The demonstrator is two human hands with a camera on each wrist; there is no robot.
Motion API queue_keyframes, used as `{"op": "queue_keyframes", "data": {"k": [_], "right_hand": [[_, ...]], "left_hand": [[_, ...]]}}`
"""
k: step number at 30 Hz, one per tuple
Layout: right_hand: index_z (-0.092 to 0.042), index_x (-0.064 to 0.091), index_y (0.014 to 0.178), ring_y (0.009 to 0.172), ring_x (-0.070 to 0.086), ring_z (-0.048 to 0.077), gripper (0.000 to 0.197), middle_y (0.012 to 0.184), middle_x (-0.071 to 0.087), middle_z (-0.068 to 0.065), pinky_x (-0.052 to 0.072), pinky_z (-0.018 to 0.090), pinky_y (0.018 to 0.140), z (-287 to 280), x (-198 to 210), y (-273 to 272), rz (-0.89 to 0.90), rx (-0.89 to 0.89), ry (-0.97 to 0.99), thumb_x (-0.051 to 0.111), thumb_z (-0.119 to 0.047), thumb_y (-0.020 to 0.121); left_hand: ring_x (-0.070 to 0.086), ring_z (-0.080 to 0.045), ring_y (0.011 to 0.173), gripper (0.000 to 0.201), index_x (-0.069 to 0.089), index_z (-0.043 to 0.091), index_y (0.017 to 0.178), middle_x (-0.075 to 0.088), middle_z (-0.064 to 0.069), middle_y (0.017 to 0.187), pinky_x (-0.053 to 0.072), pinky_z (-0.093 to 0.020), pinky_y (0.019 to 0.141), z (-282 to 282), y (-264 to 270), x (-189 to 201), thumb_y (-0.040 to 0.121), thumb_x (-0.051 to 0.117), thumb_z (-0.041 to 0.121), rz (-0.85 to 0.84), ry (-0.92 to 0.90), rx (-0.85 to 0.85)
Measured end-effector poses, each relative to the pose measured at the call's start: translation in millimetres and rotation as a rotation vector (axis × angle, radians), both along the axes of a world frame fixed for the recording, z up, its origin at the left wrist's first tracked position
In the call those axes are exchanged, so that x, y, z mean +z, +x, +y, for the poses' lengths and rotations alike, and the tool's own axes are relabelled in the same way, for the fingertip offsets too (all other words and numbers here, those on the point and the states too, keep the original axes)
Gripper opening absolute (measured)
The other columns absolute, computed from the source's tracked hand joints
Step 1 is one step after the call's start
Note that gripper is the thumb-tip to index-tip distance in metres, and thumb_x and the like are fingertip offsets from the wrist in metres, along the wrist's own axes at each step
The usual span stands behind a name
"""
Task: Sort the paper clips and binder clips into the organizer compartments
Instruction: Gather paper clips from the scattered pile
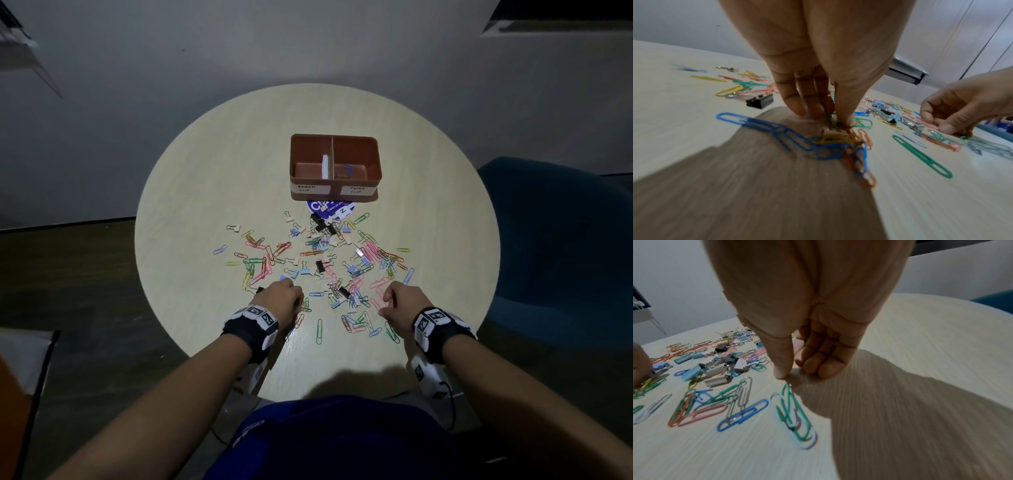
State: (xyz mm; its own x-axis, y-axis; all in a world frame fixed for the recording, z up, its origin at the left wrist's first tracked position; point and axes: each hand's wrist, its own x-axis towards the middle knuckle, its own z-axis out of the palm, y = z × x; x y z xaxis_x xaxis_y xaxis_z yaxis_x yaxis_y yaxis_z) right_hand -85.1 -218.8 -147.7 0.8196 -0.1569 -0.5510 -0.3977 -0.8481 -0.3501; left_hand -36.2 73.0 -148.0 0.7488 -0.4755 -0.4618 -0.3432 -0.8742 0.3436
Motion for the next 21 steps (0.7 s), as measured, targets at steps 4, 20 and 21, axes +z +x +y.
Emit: {"op": "queue_keyframes", "data": {"k": [4,20,21], "right_hand": [[-0.019,0.053,0.092,0.072,0.063,0.019,0.024,0.08,0.064,0.0,0.044,0.026,0.061,1.2,-2.1,-3.1,-0.025,-0.018,-0.002,0.075,-0.021,0.083],[-0.014,0.048,0.099,0.079,0.055,0.027,0.013,0.096,0.063,0.011,0.041,0.03,0.068,2.3,-12.6,5.2,-0.006,0.03,-0.072,0.053,-0.027,0.098],[-0.014,0.047,0.098,0.079,0.055,0.027,0.013,0.095,0.063,0.01,0.041,0.031,0.068,1.8,-12.1,5.5,-0.007,0.043,-0.076,0.052,-0.027,0.098]], "left_hand": [[0.06,-0.021,0.086,0.01,0.06,0.017,0.088,0.062,0.002,0.092,0.051,-0.033,0.075,3.7,-2.9,0.2,0.089,0.052,0.01,0.008,-0.132,0.11],[0.056,-0.02,0.076,0.012,0.063,0.013,0.086,0.065,-0.002,0.084,0.039,-0.026,0.068,63.4,8.2,6.6,0.092,0.059,0.022,-0.145,-0.216,0.637],[0.057,-0.021,0.076,0.012,0.063,0.013,0.084,0.066,-0.003,0.083,0.041,-0.026,0.068,68.4,11.3,6.6,0.092,0.059,0.021,-0.145,-0.2,0.694]]}}
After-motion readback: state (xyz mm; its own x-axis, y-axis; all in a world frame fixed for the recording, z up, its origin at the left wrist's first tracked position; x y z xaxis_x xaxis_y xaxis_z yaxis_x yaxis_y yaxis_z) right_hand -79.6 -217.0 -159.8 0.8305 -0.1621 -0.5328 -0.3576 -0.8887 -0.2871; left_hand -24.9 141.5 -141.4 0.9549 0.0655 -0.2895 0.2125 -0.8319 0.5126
